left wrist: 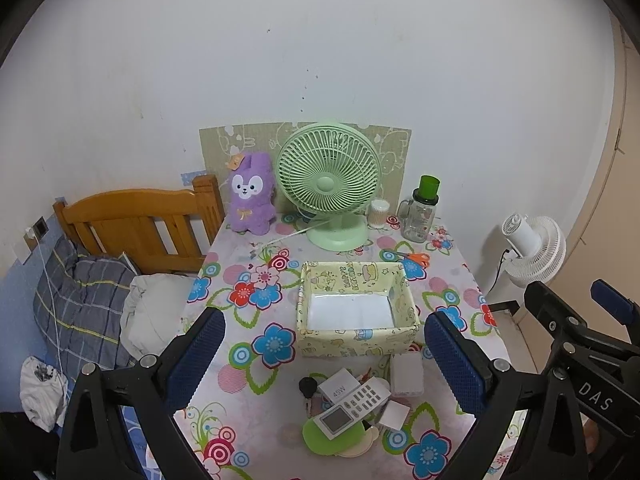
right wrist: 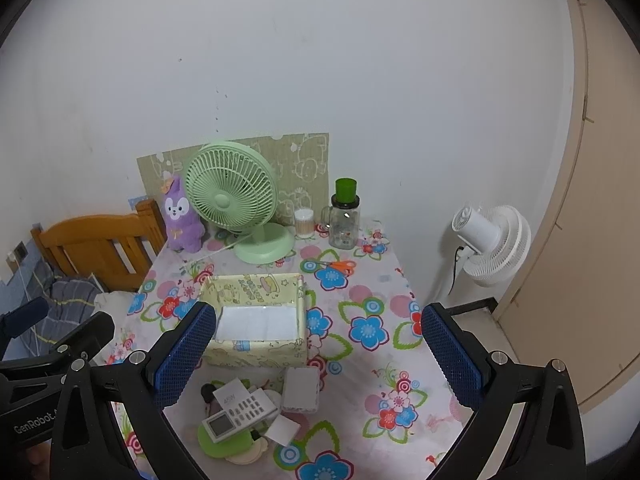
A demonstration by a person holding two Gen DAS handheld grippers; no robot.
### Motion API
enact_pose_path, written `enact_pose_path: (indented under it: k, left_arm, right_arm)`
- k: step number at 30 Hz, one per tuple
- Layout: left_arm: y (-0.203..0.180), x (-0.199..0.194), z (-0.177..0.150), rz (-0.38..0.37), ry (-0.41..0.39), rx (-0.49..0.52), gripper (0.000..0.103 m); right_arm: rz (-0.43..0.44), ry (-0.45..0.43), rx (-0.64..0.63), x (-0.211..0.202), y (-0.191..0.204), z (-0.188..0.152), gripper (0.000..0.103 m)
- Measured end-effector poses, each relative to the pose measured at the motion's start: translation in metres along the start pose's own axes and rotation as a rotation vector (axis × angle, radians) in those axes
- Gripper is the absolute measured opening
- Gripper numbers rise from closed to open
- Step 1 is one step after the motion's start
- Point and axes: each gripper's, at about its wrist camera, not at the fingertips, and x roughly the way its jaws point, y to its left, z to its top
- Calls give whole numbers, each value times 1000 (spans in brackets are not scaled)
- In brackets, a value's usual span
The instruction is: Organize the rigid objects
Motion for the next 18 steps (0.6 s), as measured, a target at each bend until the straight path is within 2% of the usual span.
enact_pose_path:
  k: [18]
  left_arm:
    - [-2,-2,4,2,-18,16,101]
  right_arm:
    - [4,-16,7,-3,0,5,103]
